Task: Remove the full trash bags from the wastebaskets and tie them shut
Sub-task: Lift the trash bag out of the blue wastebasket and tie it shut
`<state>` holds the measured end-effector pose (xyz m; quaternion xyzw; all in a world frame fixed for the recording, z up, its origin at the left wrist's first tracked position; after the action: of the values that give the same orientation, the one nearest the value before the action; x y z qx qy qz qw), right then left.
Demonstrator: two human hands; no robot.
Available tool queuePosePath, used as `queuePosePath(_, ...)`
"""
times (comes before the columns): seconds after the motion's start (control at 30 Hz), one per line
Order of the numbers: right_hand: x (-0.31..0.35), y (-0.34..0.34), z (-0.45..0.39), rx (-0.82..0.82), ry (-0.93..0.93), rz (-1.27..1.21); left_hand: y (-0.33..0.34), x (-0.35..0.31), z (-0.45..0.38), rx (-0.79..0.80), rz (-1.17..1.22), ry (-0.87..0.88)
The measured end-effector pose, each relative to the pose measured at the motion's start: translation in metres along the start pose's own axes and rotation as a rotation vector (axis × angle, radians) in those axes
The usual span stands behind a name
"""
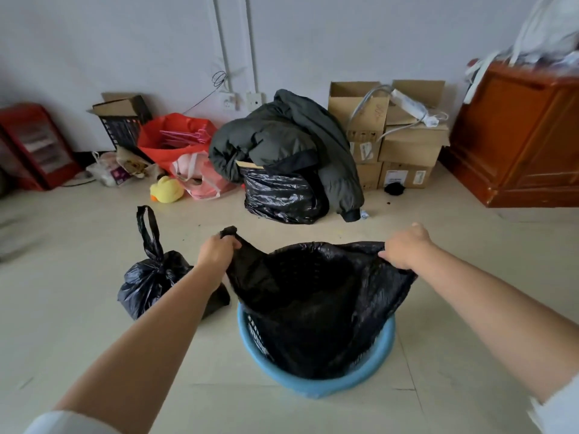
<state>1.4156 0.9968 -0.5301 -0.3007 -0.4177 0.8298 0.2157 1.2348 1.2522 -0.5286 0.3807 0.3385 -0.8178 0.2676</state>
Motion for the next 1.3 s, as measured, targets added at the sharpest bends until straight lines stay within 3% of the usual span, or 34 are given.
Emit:
queuePosePath(0.13,0.005,-0.032,-0.004,-0.123,0.065,0.055,-0.003,-0.035,0.017,0.022,0.296,0.135)
queuePosePath(0.23,0.022,-0.064,0.006,-0.435,0.007,0.126,0.006,-0.049,0.036,0.092,0.411,0.178)
queuePosePath(0.37,0.02,-0.076,0.028,-0.703,0.094,0.06,0.031,-0.058,0.055,0.393,0.409,0.263)
queuePosePath(0.5,0.01,-0.058,0.046,-0.948,0.029,-0.097,0.055,-0.028,0.057,0.659,0.344,0.142)
queuePosePath(0.57,0.006,-0.055,0.055,-1.048,-0.052,-0.161,0.056,-0.018,0.05,0.629,0.349,0.097)
queuePosePath(0.67,-0.013,-0.056,0.069,-1.146,-0.1,-0.552,0.048,-0.011,0.036,0.491,0.22,0.12)
queuePosePath(0.77,-0.031,-0.043,0.075,-1.244,-0.09,-0.842,0.049,-0.004,0.032,0.506,0.09,0.141)
queuePosePath(0.8,-0.034,-0.031,0.071,-1.178,-0.056,-0.976,0.048,0.001,0.03,0.495,0.013,0.158)
queuePosePath(0.87,-0.026,0.003,0.051,-0.85,-0.007,-1.271,0.046,0.014,0.026,0.442,-0.253,0.241)
queuePosePath(0.93,-0.007,0.024,0.036,-0.595,-0.064,-1.31,0.048,0.027,0.025,0.404,-0.575,0.332)
queuePosePath(1.03,0.017,0.018,0.016,-0.555,-0.207,-1.379,0.059,0.039,0.02,0.343,-0.785,0.407)
queuePosePath(1.2,0.026,0.003,-0.02,-0.563,-0.188,-1.61,0.083,0.024,0.01,0.395,-0.415,0.367)
queuePosePath(1.3,0.028,0.003,-0.035,-0.567,-0.136,-1.669,0.094,0.018,0.008,0.274,-0.556,0.341)
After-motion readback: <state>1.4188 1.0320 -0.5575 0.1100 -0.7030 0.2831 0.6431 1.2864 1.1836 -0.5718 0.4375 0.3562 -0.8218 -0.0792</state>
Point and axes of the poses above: each hand's wrist, its own z-axis away from the middle knuckle, its own y-axis out of the palm, x = y × z, the point moved 7 cm from there along -z, towards the middle knuckle, and after that the axes turned 15 degrees about -y, right-handed, at the moved point
